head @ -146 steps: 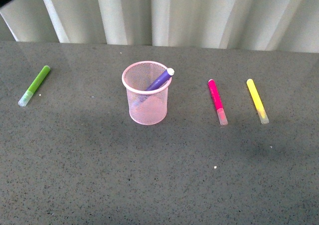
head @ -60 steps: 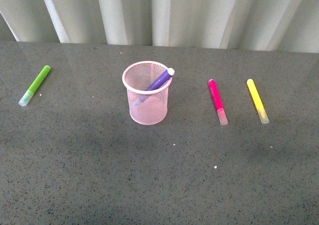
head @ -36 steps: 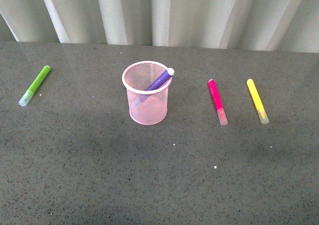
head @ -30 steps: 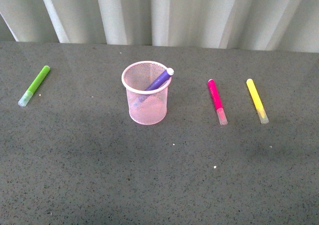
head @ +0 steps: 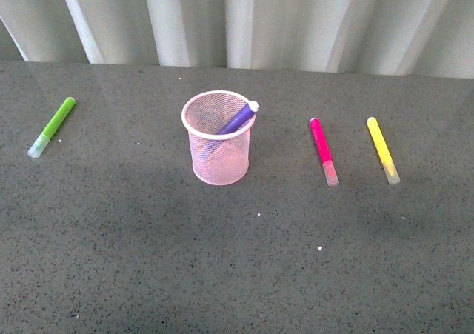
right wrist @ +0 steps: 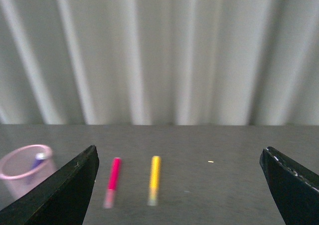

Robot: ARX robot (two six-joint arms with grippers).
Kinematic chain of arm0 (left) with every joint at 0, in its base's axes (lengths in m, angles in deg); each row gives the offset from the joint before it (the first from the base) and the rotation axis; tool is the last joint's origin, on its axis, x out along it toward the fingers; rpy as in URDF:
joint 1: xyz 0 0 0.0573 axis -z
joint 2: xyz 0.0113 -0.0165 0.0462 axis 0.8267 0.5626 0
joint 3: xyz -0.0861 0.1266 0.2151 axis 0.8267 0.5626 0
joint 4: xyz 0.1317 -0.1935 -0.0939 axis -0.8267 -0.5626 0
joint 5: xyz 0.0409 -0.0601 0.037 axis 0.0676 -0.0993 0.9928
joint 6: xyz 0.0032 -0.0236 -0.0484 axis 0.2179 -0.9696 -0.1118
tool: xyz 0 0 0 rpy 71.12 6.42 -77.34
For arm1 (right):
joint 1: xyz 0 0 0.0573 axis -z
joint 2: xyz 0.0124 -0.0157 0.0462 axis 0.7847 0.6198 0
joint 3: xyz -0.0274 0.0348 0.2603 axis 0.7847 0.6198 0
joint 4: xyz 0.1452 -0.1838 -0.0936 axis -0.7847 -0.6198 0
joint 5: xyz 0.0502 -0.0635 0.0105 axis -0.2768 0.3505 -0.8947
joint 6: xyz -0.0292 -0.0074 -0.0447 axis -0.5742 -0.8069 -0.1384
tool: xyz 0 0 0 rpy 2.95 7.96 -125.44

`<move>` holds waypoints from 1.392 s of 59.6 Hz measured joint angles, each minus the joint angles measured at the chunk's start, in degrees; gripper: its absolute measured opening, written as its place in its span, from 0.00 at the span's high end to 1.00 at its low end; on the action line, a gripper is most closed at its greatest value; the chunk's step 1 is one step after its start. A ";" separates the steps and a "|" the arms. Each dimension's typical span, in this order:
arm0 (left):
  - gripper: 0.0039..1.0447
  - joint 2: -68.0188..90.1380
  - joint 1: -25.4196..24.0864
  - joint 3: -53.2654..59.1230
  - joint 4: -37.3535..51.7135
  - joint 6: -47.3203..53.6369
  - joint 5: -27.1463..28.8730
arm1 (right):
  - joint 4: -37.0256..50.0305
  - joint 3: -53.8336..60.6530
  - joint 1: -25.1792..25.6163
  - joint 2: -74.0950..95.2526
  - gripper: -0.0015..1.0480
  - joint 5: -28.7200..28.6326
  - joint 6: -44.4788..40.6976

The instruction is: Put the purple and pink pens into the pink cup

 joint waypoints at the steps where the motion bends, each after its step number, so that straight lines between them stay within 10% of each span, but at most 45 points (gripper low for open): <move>1: 0.67 0.00 0.00 0.00 0.00 0.02 -0.02 | 0.74 -0.15 -0.02 0.55 0.07 -0.83 0.24; 14: 0.29 -0.02 0.00 0.00 0.00 0.02 0.04 | 30.56 -11.93 0.63 30.45 0.07 -0.94 3.41; 24: 0.04 -0.02 0.00 0.00 0.00 0.11 0.02 | 30.01 -29.29 -2.19 61.94 0.07 5.42 3.37; 49: 0.06 -0.02 0.00 0.00 0.00 0.15 0.02 | -3.82 -65.70 -12.66 114.03 0.07 12.09 7.34; 83: 0.06 -0.02 0.00 0.00 0.00 0.15 0.02 | -10.01 -78.73 -14.40 129.55 0.07 11.91 17.57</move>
